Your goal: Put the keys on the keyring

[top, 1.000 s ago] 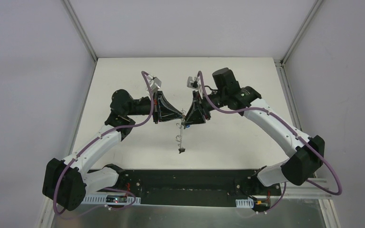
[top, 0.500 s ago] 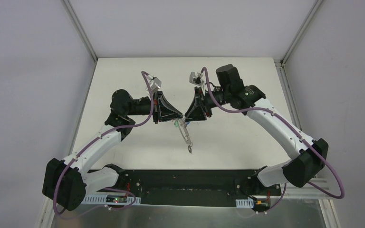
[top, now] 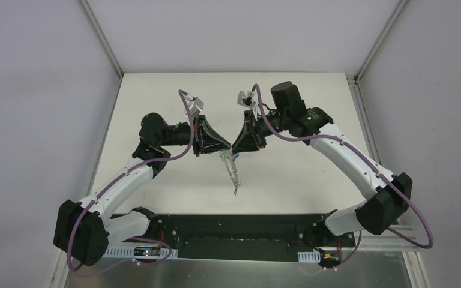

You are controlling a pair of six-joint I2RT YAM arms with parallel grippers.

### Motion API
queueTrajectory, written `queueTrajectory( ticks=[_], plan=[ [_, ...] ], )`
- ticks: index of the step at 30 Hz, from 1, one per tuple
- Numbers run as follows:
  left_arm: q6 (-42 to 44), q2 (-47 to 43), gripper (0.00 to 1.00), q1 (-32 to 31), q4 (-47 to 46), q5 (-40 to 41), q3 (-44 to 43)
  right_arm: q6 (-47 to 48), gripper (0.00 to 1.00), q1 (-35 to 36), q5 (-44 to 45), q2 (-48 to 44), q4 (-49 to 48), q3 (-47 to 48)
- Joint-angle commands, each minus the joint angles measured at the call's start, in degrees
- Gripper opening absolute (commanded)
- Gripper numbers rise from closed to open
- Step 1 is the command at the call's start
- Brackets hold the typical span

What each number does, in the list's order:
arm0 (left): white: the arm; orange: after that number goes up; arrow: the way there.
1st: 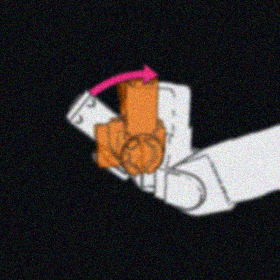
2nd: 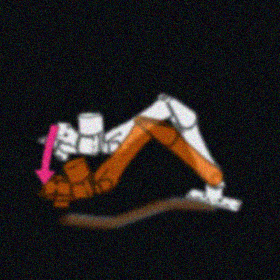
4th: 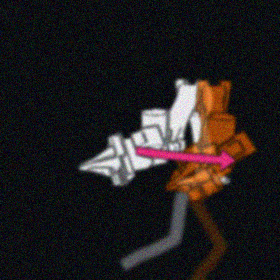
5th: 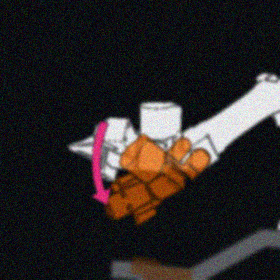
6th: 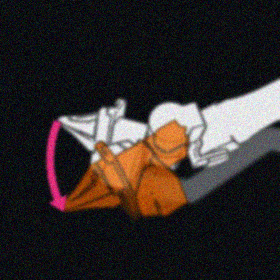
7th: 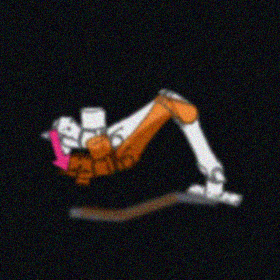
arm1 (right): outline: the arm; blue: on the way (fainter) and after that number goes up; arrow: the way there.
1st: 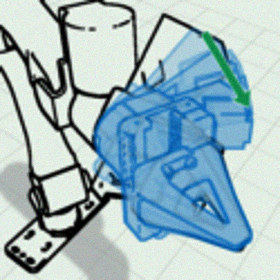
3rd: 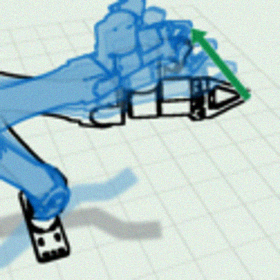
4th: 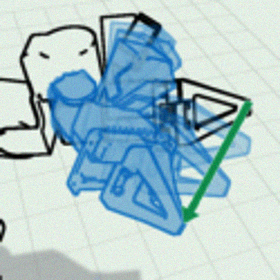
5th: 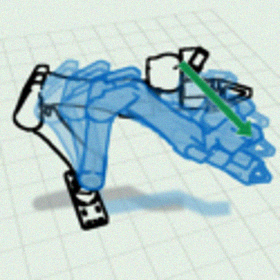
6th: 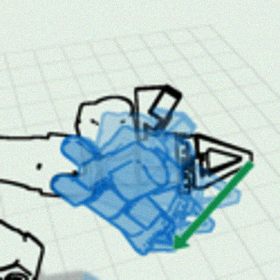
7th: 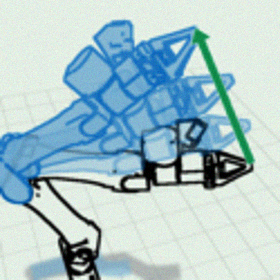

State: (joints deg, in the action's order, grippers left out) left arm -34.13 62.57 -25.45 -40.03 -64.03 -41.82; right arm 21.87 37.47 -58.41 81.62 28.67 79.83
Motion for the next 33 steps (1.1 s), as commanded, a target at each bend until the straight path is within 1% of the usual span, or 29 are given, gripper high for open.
queueTrajectory(
  ticks=[1,7,17,22,26,27,28,29,31,33],
  plan=[
    [-0.4,-1.0,0.0,-0.1,-3.1,0.1,-0.5,-0.4,0.22,0.9,-1.9,0.5,-1.9,2.4],
    [0.0,-0.9,0.0,-0.1,-2.8,0.1,-0.3,-0.3,0.19,1.2,-1.9,0.9,-1.8,2.6],
    [0.3,-0.8,0.0,-0.1,-2.5,0.0,-0.5,0.4,0.0,1.2,-1.3,0.7,-1.4,2.2],
    [1.9,-1.1,0.0,-0.1,-1.0,0.0,-0.4,1.2,0.0,1.2,0.4,-0.1,-0.6,2.0],
    [5.6,-1.7,0.0,-0.1,2.6,-0.8,-0.8,2.3,0.0,1.6,4.0,-0.4,1.2,2.5],
    [7.7,-1.9,0.03,-0.1,4.8,-1.1,-1.5,2.7,0.0,1.9,5.2,-0.4,1.8,2.6],
    [9.5,-2.1,0.08,-0.1,7.4,-1.2,-2.1,3.3,0.0,2.5,6.6,-0.3,2.6,2.9],
    [11.4,-2.2,0.16,-0.1,10.3,-1.0,-3.0,3.9,0.0,3.2,8.3,-0.1,3.5,3.2],
    [14.7,-2.4,0.26,-0.1,16.0,0.1,-4.6,5.3,0.0,4.5,11.1,0.8,5.6,4.2],
    [17.0,-2.4,0.33,-0.1,20.6,1.2,-5.7,5.6,0.0,5.3,12.3,1.5,6.5,4.7]
  ],
)
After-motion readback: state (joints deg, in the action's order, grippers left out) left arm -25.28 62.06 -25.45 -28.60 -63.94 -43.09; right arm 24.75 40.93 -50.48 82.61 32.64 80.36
